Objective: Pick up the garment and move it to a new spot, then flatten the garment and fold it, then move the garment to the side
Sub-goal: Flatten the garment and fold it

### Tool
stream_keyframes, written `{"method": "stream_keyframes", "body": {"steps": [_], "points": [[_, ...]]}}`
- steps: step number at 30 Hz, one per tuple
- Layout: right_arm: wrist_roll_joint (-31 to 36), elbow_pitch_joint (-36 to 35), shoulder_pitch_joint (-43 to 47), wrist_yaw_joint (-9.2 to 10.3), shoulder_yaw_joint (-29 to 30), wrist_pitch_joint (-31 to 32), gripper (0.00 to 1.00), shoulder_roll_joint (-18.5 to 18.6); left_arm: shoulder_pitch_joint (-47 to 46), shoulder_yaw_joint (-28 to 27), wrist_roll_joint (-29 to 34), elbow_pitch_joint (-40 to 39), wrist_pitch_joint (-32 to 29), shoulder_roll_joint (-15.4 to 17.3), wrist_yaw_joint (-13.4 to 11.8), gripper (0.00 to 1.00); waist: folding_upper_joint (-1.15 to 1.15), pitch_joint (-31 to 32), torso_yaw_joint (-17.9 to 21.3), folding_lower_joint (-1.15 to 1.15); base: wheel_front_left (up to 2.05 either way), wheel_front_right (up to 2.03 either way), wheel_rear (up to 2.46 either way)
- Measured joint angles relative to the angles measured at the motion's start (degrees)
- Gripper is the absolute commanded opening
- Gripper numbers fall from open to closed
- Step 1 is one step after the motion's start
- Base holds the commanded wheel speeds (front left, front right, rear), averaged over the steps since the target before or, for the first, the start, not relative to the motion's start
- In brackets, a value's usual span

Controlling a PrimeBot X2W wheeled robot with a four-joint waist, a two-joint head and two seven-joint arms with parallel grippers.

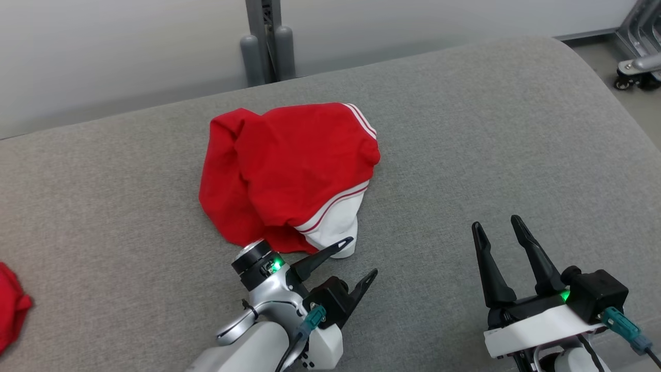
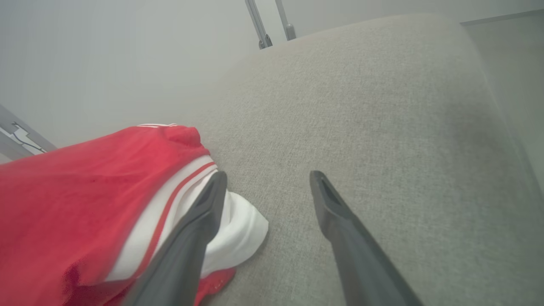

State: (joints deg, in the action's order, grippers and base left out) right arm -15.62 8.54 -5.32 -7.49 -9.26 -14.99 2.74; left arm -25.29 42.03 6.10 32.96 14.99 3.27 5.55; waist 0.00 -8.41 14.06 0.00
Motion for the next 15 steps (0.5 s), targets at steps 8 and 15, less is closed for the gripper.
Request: {"method": "stream_keyframes", "body": {"steps": [8,15], "points": [[-0.6,-0.13,-0.84,0.0,-0.18,0.0,1.0,0.0,-5.22,0.0,-0.42,13.27,-0.09,-0.1,-0.77,1.0,0.0,-2.26,3.26,0.0,0.0,0.0,0.0],[-1.15,-0.25,-1.21,0.0,-0.24,0.0,1.0,0.0,-9.0,-0.45,-2.7,22.13,-1.57,-0.55,-3.57,1.0,0.0,-3.49,5.29,0.0,0.0,0.0,0.0]]}}
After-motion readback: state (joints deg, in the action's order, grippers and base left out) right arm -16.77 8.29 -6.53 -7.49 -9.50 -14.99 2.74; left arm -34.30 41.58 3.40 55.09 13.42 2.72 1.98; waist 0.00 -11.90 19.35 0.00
